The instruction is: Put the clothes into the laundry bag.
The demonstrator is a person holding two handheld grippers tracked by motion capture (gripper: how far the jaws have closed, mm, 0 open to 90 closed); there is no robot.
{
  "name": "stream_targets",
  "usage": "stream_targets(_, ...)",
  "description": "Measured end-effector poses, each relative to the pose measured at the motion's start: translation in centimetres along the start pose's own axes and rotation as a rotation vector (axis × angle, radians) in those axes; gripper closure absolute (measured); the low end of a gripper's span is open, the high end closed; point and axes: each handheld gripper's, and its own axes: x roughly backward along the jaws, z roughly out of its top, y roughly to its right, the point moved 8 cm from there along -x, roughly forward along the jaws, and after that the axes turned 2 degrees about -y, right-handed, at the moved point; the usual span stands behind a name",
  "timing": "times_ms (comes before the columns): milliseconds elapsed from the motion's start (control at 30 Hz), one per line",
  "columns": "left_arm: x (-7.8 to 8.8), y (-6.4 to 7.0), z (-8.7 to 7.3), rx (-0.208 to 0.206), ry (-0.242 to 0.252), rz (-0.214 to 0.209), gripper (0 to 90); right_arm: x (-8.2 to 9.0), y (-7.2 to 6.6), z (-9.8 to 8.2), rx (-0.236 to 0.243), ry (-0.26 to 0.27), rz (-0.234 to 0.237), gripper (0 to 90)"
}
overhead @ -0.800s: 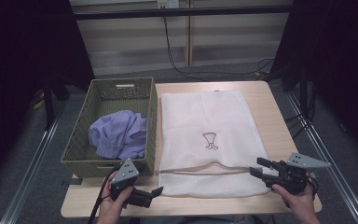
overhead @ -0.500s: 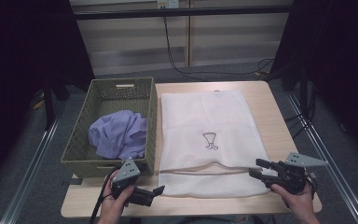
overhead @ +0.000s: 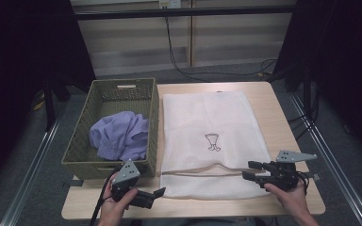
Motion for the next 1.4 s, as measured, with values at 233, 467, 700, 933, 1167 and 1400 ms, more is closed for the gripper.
stream_targets(233,0.2,0.0,0.1,0.004,0.011,-0.005,3.0,-1.0,-0.5,0.3,0.020,-0.023,0.009,49.9)
stream_targets(467,0.0,0.5,0.0,0.003,0.008,-0.020,2.9,-1.9,-0.5,0.9,0.034,-0.041,0.026,55.4)
stream_targets(700,0.2,1.0,0.0,-0.018,0.008,-0.030,2.7,-2.9,-0.5,1.5,0.052,-0.075,0.030,60.0)
stream_targets(933,-0.3,1.6,0.2,-0.024,0.006,-0.041,2.7,-4.7,-0.7,3.4,0.077,-0.081,0.056,64.6)
stream_targets(1167,-0.5,1.6,0.2,-0.035,-0.002,-0.043,2.7,-6.3,-0.9,4.8,0.099,-0.093,0.071,64.9)
stream_targets(1400,0.0,1.0,0.2,-0.037,-0.001,-0.023,2.9,-7.2,-0.9,5.5,0.115,-0.099,0.078,66.2)
